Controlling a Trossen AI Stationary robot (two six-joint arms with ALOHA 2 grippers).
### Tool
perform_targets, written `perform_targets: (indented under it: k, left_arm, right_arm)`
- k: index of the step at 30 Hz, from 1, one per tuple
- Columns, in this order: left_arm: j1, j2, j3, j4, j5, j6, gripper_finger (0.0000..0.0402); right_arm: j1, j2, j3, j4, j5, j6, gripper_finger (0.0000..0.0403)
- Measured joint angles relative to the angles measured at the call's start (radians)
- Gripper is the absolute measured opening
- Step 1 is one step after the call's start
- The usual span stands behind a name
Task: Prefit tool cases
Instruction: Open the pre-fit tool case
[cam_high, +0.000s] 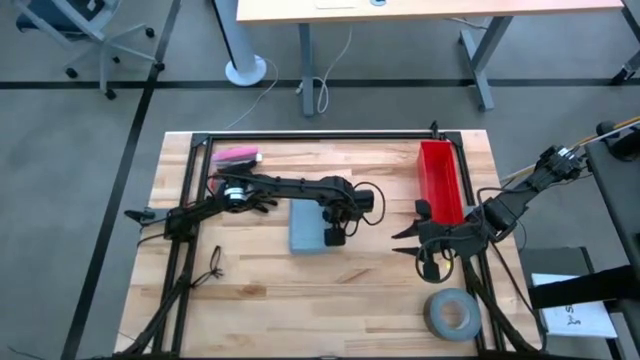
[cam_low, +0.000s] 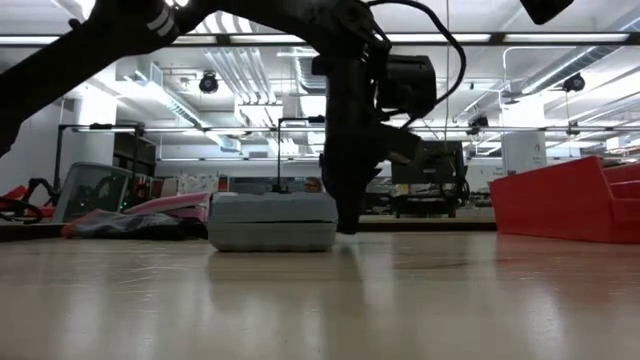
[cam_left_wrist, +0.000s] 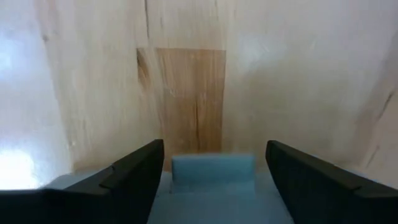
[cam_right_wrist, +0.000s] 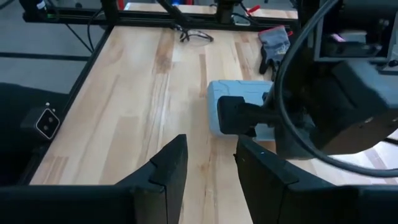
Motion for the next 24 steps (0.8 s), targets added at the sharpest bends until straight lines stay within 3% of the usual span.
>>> perform_targets:
  k: [11, 24]
  left_arm:
    - [-0.001, 0.0, -0.029, -0.048, -0.001, 0.058, 0.0251]
    - [-0.003, 0.0, -0.044, -0.064, -0.005, 0.077, 0.0178]
  right_arm:
    - [0.0, 0.0, 0.0, -0.001, 0.0, 0.008, 0.0109]
    - [0.0, 0.0, 0.0, -0.001, 0.0, 0.009, 0.0107]
